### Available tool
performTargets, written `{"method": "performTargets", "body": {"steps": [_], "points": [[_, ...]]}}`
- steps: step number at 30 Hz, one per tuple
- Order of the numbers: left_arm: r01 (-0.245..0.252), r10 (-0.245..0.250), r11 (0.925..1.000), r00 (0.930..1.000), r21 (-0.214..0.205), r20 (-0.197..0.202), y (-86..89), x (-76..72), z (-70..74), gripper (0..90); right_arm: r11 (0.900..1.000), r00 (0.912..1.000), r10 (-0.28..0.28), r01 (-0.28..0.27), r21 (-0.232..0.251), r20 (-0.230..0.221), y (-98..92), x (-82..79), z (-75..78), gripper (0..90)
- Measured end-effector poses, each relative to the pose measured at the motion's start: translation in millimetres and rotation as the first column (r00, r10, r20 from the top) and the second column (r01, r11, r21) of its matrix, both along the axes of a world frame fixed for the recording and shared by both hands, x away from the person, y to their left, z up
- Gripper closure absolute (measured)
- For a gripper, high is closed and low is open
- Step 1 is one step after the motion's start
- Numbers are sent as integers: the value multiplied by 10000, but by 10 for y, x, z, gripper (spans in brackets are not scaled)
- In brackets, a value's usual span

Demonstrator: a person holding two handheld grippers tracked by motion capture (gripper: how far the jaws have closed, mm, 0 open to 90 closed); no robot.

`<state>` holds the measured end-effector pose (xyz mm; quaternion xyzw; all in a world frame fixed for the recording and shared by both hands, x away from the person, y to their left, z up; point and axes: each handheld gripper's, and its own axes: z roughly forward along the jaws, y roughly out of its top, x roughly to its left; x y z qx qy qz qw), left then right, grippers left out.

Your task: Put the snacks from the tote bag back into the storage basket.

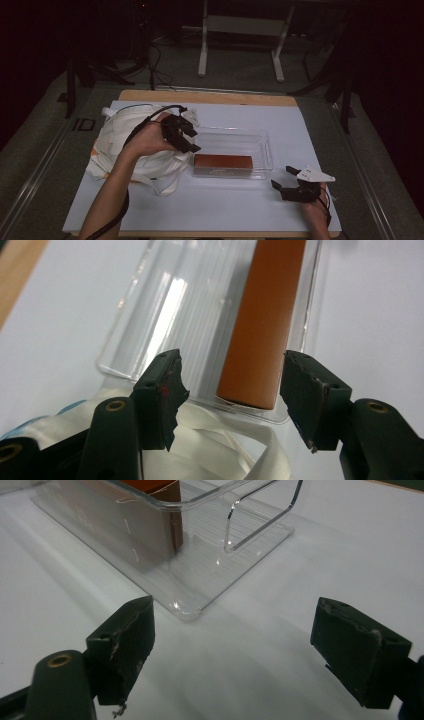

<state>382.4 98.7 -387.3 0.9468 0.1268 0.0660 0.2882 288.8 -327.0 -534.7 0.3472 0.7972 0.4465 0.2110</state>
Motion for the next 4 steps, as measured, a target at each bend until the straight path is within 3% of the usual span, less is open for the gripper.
{"method": "performTargets", "body": {"steps": [4], "points": [[-382,387,9990,9990,-216,239,79,-21,-6,427,10000,10000,9,-9,-27,1,3,1,0,180]]}}
